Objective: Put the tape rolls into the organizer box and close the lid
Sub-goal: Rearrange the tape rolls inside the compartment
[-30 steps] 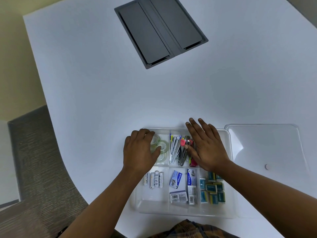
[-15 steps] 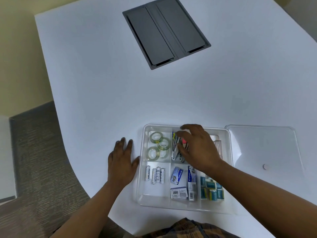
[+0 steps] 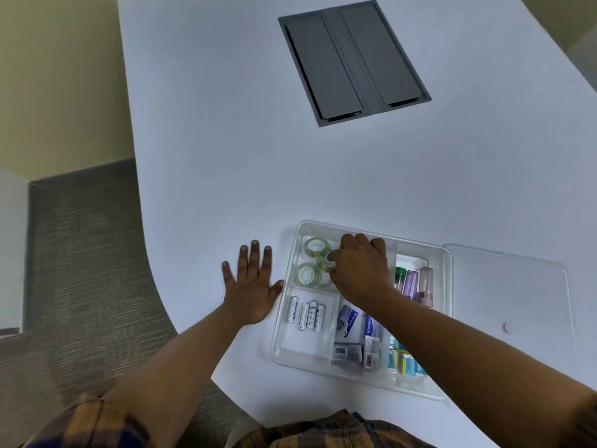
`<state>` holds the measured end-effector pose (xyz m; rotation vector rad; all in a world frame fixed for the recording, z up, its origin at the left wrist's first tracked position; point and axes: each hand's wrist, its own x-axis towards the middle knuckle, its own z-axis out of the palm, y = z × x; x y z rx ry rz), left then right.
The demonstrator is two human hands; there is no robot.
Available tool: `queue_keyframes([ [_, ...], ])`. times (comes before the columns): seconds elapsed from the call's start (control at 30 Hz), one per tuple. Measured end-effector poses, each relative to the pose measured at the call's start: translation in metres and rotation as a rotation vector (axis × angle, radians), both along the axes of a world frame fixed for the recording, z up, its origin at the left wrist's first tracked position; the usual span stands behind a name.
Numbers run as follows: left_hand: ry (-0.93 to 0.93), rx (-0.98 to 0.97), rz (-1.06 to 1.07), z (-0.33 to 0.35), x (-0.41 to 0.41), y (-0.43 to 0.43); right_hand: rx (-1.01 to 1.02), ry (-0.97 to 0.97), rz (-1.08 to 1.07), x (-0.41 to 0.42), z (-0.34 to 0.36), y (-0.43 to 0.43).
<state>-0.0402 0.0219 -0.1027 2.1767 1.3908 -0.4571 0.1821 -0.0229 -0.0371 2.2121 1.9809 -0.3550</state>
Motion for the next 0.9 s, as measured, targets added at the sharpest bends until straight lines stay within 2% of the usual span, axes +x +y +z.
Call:
queue_keyframes([
  [0.2, 0.029, -0.065, -0.016, 0.001, 0.001, 0.005, -0.034, 0.023, 0.037, -0.005, -0.002, 0.001],
  [0.67, 0.048, -0.131, -0.028, 0.003, -0.001, 0.007, 0.171, 0.150, -0.008, -0.003, 0.023, -0.008],
  [0.9, 0.050, -0.173, -0.040, 0.003, -0.002, 0.011, 0.130, 0.027, 0.075, -0.004, 0.010, 0.015],
])
